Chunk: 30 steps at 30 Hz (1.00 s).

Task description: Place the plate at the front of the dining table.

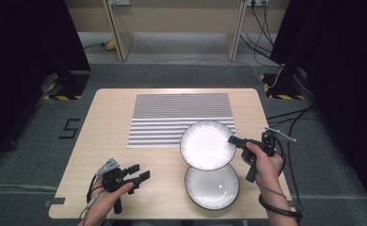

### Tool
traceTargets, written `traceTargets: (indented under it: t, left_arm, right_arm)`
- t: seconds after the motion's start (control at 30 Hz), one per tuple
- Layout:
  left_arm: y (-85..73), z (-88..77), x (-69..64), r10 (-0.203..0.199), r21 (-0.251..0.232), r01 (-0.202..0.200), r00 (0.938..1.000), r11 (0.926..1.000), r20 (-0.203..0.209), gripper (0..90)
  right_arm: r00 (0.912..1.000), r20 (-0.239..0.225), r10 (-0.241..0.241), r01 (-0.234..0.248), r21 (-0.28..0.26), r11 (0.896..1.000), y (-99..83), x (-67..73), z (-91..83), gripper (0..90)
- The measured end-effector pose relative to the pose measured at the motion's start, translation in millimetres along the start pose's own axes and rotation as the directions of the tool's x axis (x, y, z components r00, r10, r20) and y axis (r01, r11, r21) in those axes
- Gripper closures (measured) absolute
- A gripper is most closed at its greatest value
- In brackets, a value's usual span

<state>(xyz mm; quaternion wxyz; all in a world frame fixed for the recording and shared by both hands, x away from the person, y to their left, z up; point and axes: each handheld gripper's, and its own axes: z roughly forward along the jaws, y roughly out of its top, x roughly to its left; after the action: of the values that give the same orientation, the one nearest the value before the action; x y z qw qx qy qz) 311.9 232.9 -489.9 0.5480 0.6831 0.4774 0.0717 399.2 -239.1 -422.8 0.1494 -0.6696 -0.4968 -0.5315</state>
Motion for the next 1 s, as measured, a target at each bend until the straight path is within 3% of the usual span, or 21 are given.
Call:
traceTargets:
  t: [1.0]
  left_arm:
    - [-2.5,-0.2,3.0,-0.005,0.004,0.005,1.0,1.0,-0.007,34.6]
  right_arm:
    - [0.9999,0.002,0.013,-0.013,-0.014,1.0,13.5,3.6,15.3,75.4]
